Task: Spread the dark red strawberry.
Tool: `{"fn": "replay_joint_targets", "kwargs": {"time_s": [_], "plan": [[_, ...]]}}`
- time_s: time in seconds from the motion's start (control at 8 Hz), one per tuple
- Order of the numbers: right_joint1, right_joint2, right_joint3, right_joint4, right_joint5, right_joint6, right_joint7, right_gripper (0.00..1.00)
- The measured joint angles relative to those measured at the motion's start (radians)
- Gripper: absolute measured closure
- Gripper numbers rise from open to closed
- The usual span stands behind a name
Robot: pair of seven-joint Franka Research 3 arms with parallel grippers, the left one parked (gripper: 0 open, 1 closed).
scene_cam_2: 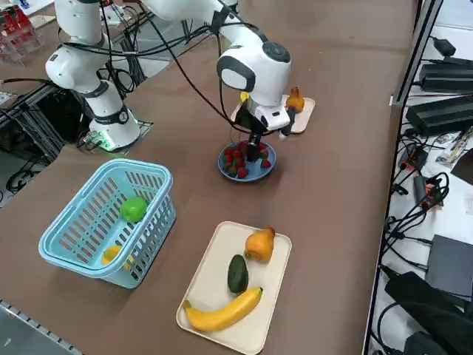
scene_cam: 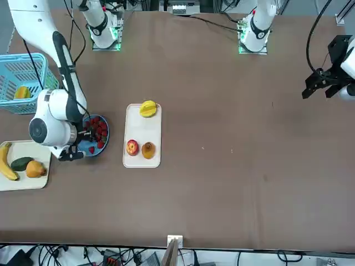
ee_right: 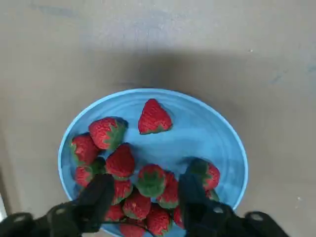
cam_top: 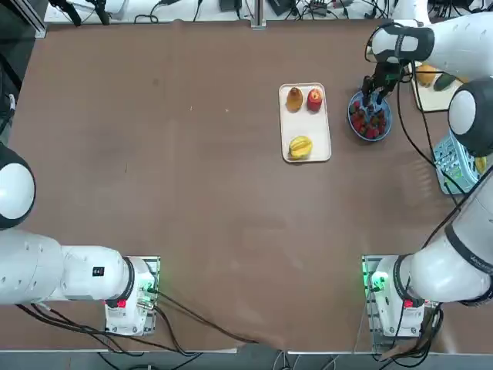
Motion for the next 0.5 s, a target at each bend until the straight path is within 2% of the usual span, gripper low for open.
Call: {"fn": "replay_joint_targets", "kwargs": {"time_s": [0.12,0.38,0.5], "plan": [[0.0,-0.004,0.0,0.011,0.0,0.0,0.0,0.0],[0.0,-0.055,0.0,0.052,0.001,-0.046,0.0,0.0],[0.0,-0.104,0.0,0.111,0.002,-0.155,0.0,0.0]]}}
